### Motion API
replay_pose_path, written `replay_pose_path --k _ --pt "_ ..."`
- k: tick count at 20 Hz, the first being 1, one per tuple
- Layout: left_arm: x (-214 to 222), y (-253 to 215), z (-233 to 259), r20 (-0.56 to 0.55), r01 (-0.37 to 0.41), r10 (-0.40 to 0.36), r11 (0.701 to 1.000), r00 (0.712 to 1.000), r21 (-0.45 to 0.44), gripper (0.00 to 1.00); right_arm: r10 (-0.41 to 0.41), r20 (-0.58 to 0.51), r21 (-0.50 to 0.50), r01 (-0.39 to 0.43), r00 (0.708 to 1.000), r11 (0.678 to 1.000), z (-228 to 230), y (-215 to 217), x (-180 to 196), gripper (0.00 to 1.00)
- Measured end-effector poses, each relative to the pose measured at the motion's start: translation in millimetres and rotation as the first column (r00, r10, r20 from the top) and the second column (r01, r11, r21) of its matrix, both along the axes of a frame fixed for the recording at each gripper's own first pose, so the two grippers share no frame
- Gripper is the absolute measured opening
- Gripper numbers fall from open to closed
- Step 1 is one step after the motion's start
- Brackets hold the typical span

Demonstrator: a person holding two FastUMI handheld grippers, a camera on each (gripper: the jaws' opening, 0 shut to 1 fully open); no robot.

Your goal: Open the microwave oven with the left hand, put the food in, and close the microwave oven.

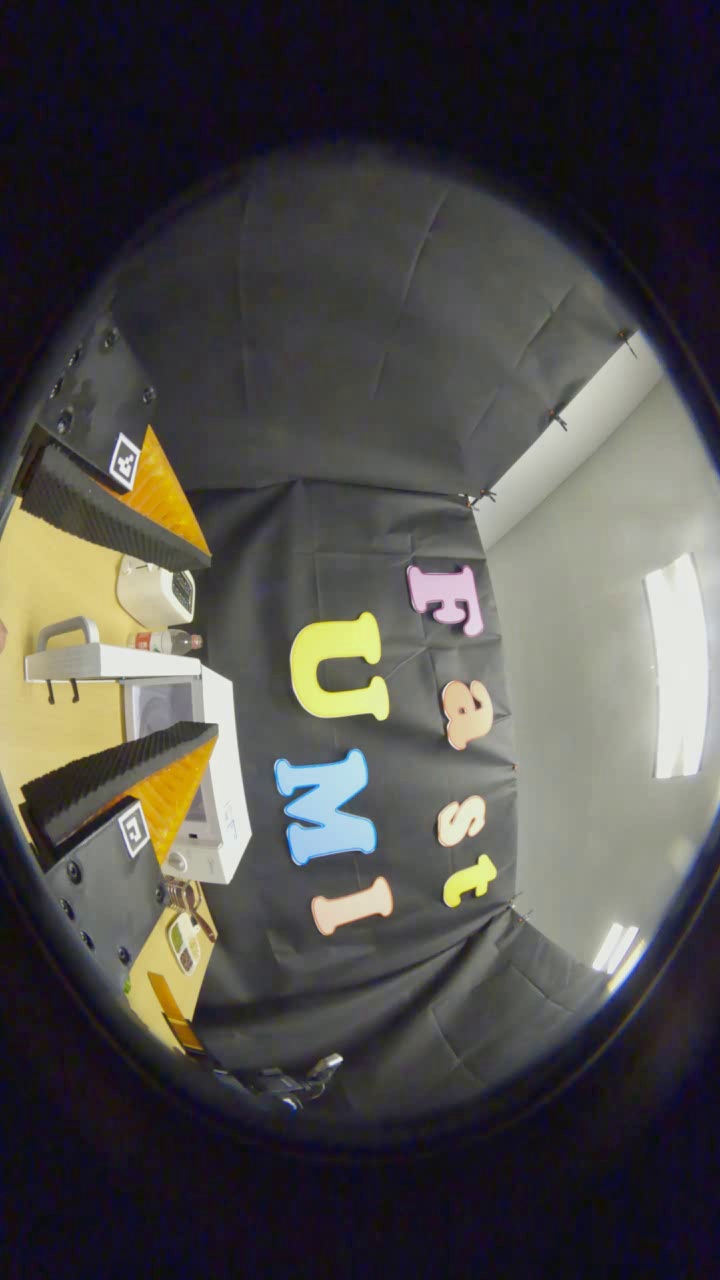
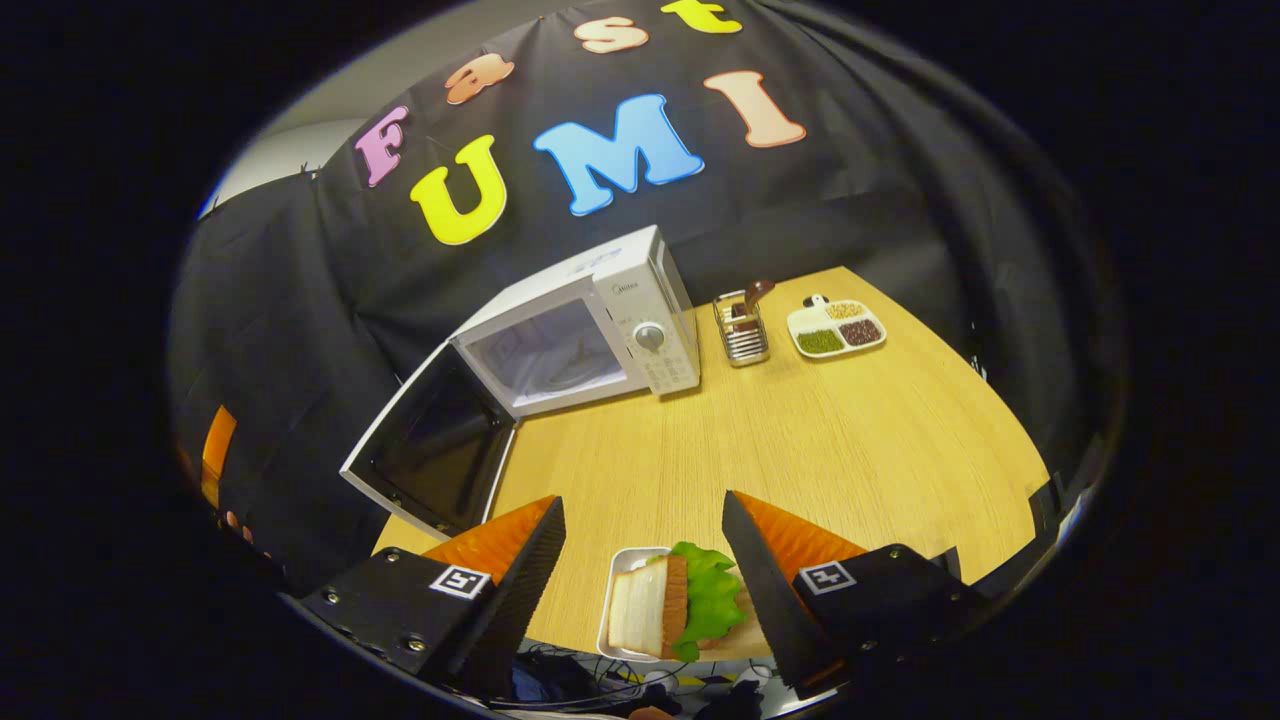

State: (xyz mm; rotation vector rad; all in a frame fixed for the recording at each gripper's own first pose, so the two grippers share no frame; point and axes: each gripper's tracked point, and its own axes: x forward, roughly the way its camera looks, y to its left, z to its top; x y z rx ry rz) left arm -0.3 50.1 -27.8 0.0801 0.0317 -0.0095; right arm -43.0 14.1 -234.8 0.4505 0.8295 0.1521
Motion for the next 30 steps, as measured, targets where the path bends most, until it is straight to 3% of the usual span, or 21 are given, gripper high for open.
replay_pose_path --k 7,8,16,17,20,21,22,23,24,25,26,27,30 --pt "-6.3 -4.1 -1.3 -0.018 -0.035 0.035 0.999 0.999 0.024 0.94 0.044 -0.147 0.042 -0.038 0.988 0.998 -49.2 0.0 -23.3 0.96" --pt "-7.2 -4.5 -3.0 -0.019 -0.038 0.038 0.999 0.999 0.027 1.0 0.054 -0.165 0.046 -0.047 0.985 0.998 -54.7 0.8 -26.2 0.96" --pt "-14.7 -18.2 -9.8 -0.038 -0.067 0.067 0.998 0.997 0.012 0.93 0.099 -0.295 0.147 -0.057 0.95 0.987 -86.9 10.2 -54.9 0.96" --pt "-16.3 -19.1 -11.0 -0.04 -0.073 0.074 0.997 0.996 0.012 1.0 0.107 -0.308 0.164 -0.058 0.945 0.985 -91.9 13.4 -56.6 0.96" --pt "-22.8 -23.2 -11.2 -0.044 -0.089 0.089 0.996 0.995 0.003 0.97 0.145 -0.335 0.218 -0.073 0.931 0.973 -93.6 21.9 -64.0 0.94" --pt "-25.9 -22.9 -11.9 -0.047 -0.095 0.095 0.995 0.994 0.002 0.97 0.151 -0.342 0.234 -0.072 0.927 0.97 -93.8 22.9 -64.7 0.88" --pt "-28.7 -22.4 -15.6 -0.05 -0.103 0.103 0.995 0.993 0.003 1.0 0.152 -0.341 0.255 -0.065 0.927 0.965 -90.7 25.8 -62.8 0.69" --pt "-29.2 -22.3 -15.5 -0.052 -0.109 0.109 0.994 0.993 0.001 1.0 0.172 -0.344 0.266 -0.08 0.923 0.961 -92.6 28.3 -63.8 0.57" --pt "-31.1 -23.0 -17.2 -0.055 -0.112 0.112 0.994 0.992 -0.006 1.0 0.163 -0.33 0.285 -0.067 0.93 0.956 -87.5 27.8 -62.0 0.57" --pt "-30.7 -24.2 -17.6 -0.058 -0.113 0.112 0.993 0.992 -0.012 0.99 0.174 -0.34 0.295 -0.071 0.924 0.953 -85.7 26.4 -60.2 0.39" --pt "-30.0 -25.0 -17.6 -0.058 -0.114 0.113 0.993 0.992 -0.014 0.98 0.176 -0.338 0.29 -0.075 0.925 0.954 -86.5 27.1 -62.7 0.37" --pt "-28.0 -24.9 -16.7 -0.057 -0.114 0.113 0.993 0.992 -0.014 0.97 0.172 -0.335 0.288 -0.074 0.926 0.955 -83.7 25.5 -60.6 0.25" --pt "-18.5 -24.4 -9.7 -0.036 -0.109 0.108 0.994 0.994 -0.023 0.93 0.18 -0.31 0.285 -0.089 0.934 0.954 -74.1 26.6 -54.5 0.25"
